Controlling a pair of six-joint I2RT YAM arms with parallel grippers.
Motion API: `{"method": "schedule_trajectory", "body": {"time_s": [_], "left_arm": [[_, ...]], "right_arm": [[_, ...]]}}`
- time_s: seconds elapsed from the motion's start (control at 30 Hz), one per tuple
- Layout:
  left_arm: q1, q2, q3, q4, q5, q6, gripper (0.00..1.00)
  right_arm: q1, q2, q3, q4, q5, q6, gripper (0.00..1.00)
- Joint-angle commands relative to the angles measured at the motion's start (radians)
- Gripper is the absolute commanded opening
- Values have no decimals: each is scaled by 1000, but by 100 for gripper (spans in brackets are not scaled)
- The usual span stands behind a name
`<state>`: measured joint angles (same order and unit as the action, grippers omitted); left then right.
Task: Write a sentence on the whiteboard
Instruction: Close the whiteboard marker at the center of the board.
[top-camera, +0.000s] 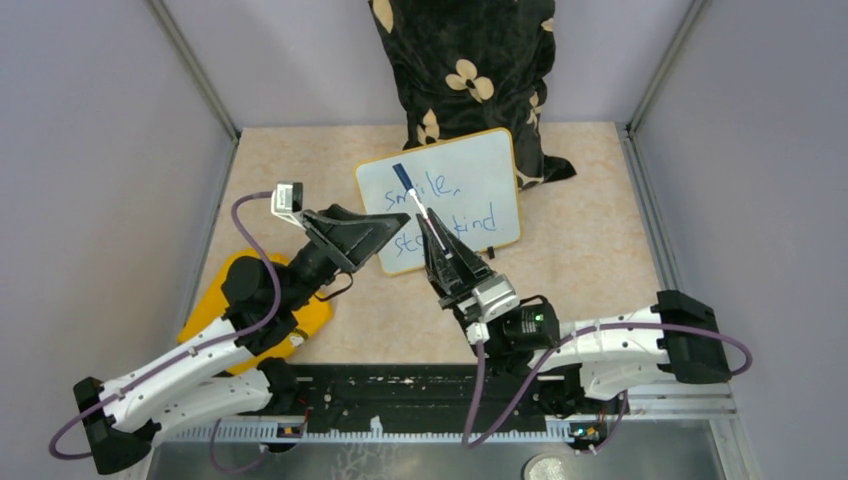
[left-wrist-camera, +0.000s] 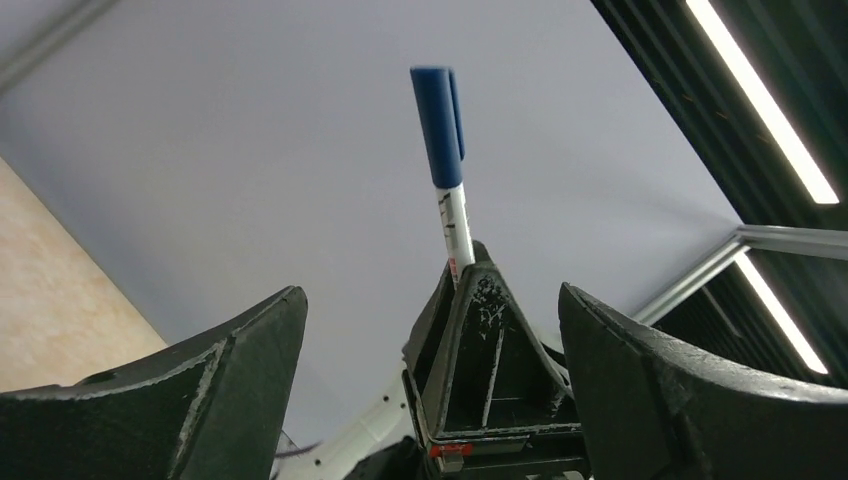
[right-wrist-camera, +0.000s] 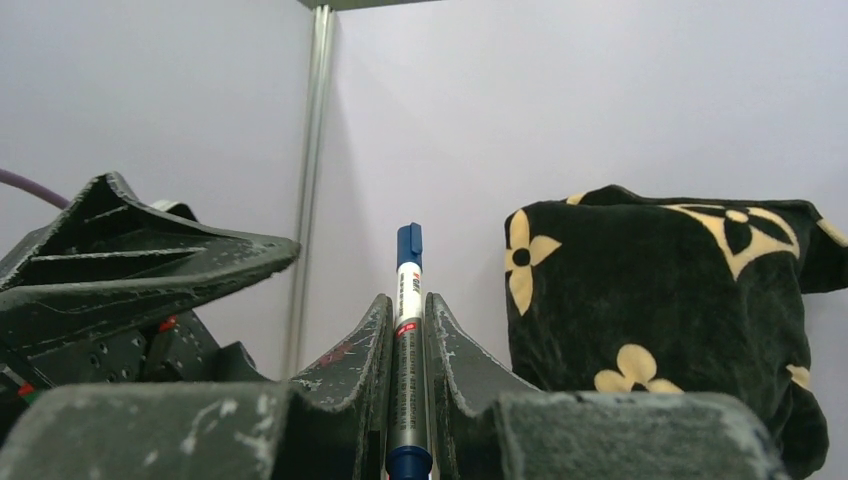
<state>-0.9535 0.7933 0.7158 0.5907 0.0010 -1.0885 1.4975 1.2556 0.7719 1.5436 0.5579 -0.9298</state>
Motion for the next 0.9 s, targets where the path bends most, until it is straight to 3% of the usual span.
{"method": "schedule_trajectory", "body": {"time_s": [0.0,0.17,0.4,0.87], "left_arm": [[-2,-33,75,-49,-95,170,99],[-1,-2,173,-78,-93,301,98],[1,72,270,-112,-64,348,94],[19,128,299,-99,-37,353,64]], "right_arm": [[-5,-80,-13,63,-38,96,0],[-6,-132,-33,-23,-66,191,0],[-5,-149,-36,-65,-81,241,0],[-5,-143,-34,-88,-77,256,0]]}}
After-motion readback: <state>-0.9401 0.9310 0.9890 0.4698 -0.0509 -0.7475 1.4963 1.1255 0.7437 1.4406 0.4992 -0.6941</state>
